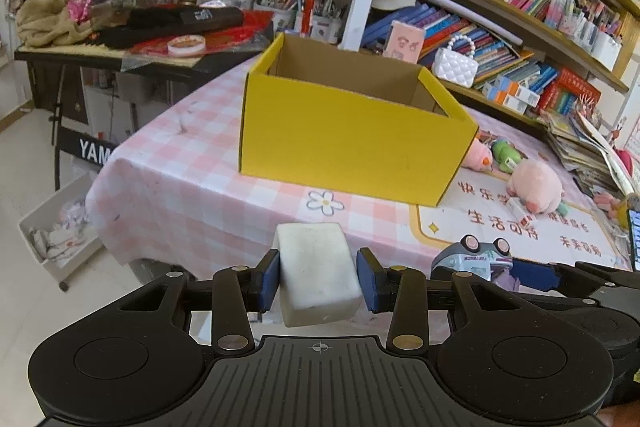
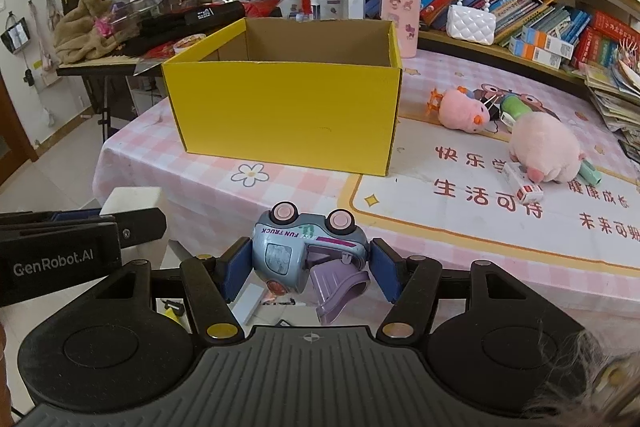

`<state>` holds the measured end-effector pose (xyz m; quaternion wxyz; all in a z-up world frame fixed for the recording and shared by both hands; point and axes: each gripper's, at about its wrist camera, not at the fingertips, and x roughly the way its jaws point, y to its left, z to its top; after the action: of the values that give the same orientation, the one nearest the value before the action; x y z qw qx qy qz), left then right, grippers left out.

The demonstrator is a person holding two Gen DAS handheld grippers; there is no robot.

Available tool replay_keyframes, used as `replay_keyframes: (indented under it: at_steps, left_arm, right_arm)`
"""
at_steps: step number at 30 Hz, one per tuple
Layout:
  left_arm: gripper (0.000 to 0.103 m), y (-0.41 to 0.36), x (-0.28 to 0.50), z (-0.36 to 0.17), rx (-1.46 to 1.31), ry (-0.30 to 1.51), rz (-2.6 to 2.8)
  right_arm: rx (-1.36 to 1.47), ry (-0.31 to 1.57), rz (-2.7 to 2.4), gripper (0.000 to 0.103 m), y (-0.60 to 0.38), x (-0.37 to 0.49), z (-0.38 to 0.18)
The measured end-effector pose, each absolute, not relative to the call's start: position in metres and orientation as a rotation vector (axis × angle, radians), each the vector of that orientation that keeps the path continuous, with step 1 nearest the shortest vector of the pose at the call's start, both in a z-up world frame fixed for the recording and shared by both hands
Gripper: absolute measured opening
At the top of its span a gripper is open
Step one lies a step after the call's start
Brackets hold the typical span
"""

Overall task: Organize objects
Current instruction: 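Carry the sponge and truck into the yellow box and open both tools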

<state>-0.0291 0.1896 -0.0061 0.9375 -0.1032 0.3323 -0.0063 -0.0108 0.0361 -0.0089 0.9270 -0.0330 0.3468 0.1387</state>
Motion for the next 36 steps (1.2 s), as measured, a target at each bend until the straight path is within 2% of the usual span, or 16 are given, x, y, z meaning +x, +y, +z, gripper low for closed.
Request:
replay_keyframes:
  at_steps: [5, 14, 16, 18, 19, 24, 31, 36]
  left_arm:
    - [0.039, 0.188, -0.017, 0.007, -0.194, 0.623, -0.019]
    - [0.037, 0.196, 0.043, 0.056, -0.211, 0.440, -0.035]
    - [0.028, 0.194, 0.064, 0.061, -0.201, 0.397, -0.050]
    - [0.005, 0.191, 0.089, 0.062, -0.167, 0.377, -0.070]
    - [0.002, 0.189, 0.106, 0.064, -0.153, 0.396, -0.068]
    - [0.001, 0.194, 0.138, 0.072, -0.154, 0.419, -0.047]
    - [0.001, 0.195, 0.162, 0.022, -0.161, 0.586, -0.026]
    - [0.001, 0.192, 0.170, 0.008, -0.148, 0.631, -0.013]
  right_arm:
    - [-0.062, 0.684, 0.273, 0.061, 0.037, 0.003, 0.001]
    - [-0.039, 0.493, 0.250, 0.061, 0.044, 0.068, 0.049]
    - [-0.051, 0.451, 0.239, 0.061, 0.047, 0.087, 0.054]
    - [-0.081, 0.429, 0.238, 0.060, 0.053, 0.107, 0.054]
    - [-0.102, 0.435, 0.236, 0.060, 0.056, 0.119, 0.051]
    - [-0.132, 0.486, 0.286, 0.060, 0.061, 0.155, 0.044]
    - [-0.189, 0.576, 0.340, 0.061, 0.071, 0.186, 0.021]
    - [-0.200, 0.630, 0.391, 0.061, 0.068, 0.200, 0.008]
